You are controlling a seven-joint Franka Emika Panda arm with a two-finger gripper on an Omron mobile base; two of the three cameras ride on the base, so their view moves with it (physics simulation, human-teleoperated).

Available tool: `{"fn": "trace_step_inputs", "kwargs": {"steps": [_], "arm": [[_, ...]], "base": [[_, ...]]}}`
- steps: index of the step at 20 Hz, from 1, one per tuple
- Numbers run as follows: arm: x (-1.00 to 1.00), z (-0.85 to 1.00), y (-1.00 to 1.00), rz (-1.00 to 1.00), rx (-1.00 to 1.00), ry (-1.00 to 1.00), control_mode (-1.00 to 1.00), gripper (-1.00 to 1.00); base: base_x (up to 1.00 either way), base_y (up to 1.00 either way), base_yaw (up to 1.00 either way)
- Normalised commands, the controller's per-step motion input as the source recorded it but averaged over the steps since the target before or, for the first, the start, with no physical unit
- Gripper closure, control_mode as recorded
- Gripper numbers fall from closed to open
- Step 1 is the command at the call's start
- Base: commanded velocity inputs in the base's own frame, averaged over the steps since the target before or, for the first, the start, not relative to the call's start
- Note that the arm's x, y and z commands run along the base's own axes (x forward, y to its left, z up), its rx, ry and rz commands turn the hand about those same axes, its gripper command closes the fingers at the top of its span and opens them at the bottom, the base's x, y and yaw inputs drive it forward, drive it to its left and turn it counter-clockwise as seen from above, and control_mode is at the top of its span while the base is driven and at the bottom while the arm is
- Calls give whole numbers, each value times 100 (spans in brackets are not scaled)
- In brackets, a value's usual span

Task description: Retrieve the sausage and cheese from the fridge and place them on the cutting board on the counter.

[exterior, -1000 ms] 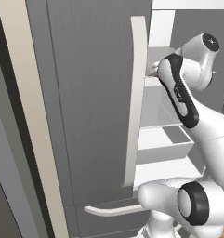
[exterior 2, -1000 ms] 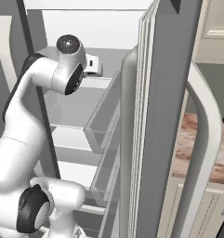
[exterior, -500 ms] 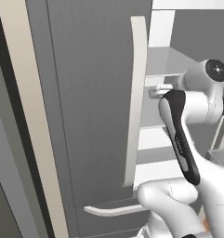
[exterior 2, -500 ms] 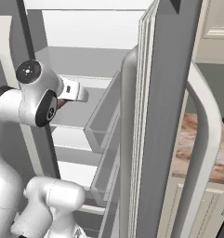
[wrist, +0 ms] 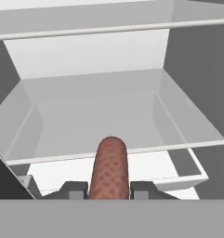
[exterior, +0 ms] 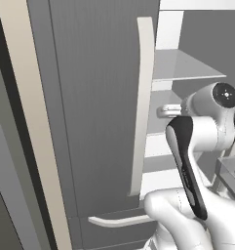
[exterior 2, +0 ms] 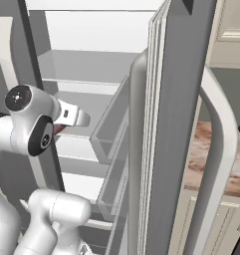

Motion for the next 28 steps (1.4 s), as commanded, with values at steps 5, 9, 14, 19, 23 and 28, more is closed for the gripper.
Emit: {"fn": "trace_step_inputs", "kwargs": {"steps": [5,9,14,19,23,28], "arm": [[0,0,0,0,0,0,-100,100],[0,0,0,0,0,0,-100,100],[-1,0,0,0,0,0,100,100],[0,0,0,0,0,0,100,100],[0,0,0,0,0,0,100,100],[0,0,0,0,0,0,100,100]], "base": [[0,0,0],[0,0,0],[-36,0,0],[-96,0,-2],[-28,42,-28],[-7,63,-39]]}}
